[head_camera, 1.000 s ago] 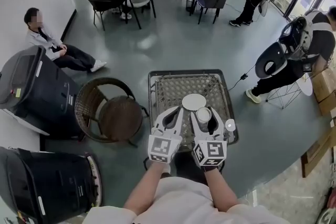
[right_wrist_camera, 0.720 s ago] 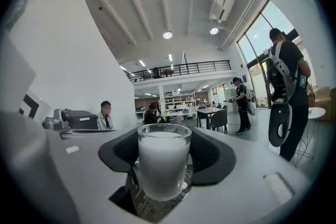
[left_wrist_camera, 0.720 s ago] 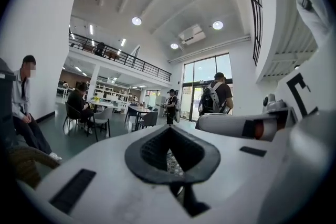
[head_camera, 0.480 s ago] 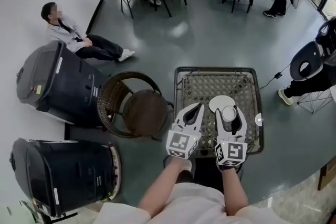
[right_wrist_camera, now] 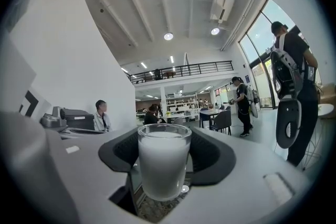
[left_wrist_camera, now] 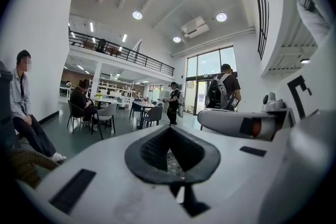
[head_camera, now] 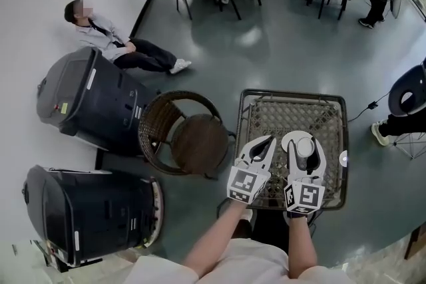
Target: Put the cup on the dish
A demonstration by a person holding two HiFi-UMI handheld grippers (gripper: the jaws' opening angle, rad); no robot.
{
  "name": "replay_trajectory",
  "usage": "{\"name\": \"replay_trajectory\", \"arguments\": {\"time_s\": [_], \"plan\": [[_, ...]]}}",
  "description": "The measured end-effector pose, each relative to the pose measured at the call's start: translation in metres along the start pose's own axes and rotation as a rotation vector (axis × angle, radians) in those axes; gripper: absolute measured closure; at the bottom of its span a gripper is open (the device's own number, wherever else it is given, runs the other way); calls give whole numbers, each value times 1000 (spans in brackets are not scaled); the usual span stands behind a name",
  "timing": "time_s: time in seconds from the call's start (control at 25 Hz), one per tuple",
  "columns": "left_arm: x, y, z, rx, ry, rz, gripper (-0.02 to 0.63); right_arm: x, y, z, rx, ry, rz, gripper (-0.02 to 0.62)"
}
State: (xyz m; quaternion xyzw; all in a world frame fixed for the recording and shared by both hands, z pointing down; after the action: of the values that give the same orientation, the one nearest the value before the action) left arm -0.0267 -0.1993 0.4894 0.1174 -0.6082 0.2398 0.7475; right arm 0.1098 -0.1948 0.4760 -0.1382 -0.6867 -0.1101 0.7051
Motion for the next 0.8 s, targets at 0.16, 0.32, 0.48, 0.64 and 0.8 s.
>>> {"name": "replay_trajectory", "arguments": {"time_s": [0.16,0.32,0.48,0.64,0.8], "plan": [[-1,0,4,-36,-11,-5,603,0,-7,2,-18,6,-5,327],[-8,-3,8,-52,-12,-21,603,-4,-15,4,-33,7,-20,328],[-7,-8,8,-57,-20,-17,603,0,-20,-1,-39,-8,-19,328],[4,-11,7,-51,-21,10,603,14,-19,-11,-12,-7,1,328],[15,-12,11,-53,-10,32,603,26,-20,-14,0,-17,16,328]]}}
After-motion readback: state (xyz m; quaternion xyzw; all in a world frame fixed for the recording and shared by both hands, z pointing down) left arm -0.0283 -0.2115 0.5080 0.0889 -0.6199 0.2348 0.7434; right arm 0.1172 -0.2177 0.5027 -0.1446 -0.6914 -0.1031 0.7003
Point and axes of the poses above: the fingertips, and each gripper's own axes: y backward along the fingers, z to its left, x out of its underside, the point moved 6 cm from there along y, backward along the fingers, and after that the axes turned 7 degrees about y, right-handed, at the moved point
